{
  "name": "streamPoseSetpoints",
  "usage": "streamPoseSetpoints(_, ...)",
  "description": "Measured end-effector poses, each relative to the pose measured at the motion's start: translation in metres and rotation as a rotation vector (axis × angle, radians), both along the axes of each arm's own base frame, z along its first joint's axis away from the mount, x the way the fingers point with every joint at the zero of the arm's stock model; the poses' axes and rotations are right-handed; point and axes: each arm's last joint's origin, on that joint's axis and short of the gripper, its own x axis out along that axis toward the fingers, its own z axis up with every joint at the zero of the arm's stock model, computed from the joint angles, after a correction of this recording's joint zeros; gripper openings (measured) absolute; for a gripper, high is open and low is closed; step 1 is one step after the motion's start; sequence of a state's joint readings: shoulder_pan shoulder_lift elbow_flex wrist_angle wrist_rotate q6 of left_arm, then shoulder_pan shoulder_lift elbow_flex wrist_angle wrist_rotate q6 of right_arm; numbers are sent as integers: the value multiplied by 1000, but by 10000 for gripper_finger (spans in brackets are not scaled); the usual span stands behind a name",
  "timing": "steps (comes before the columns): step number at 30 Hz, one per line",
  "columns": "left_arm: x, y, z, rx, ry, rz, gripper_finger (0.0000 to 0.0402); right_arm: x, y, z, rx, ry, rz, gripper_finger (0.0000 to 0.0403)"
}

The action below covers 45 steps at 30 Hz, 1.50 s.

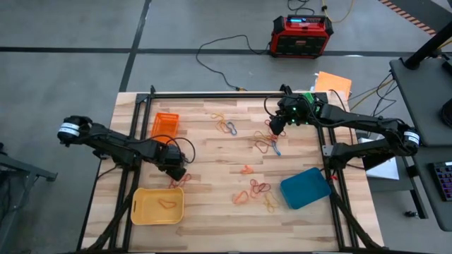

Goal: Sort rubber bands into baskets
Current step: Put the red rubber band into the orange bin

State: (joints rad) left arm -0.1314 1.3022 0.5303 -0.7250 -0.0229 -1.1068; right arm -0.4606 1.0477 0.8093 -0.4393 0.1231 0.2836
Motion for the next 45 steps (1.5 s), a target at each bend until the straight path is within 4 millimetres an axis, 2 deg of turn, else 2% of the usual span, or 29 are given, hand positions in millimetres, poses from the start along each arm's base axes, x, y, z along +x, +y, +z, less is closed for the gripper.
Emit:
streamPoseSetpoints(4,0,0,0,-3,-3,-27,8,0,0,0,-2,-3,0,173)
streamPoseSetpoints(10,1,0,10,7,-35,-85,1,0,0,0,-2,-3,0,173)
streamPoseSetpoints(16,6,0,37,23,-108,-176,0,0,0,0,-2,-2,-1,173)
streamPoseSetpoints(21,13,-1,69,51,-212,-301,0,0,0,0,-2,-2,-1,173)
streamPoseSetpoints(26,18,3,102,240,-310,-346,0,0,0,0,-2,-2,-1,173)
streamPoseSetpoints(36,16,14,168,602,-331,-365,0,1,-1,1,-9,-24,-14,173)
streamPoseSetpoints(39,16,21,176,657,-322,-373,0,3,-2,2,-23,-48,-12,173)
streamPoseSetpoints(45,11,43,175,679,-246,-297,0,4,-2,3,-37,-69,-10,173)
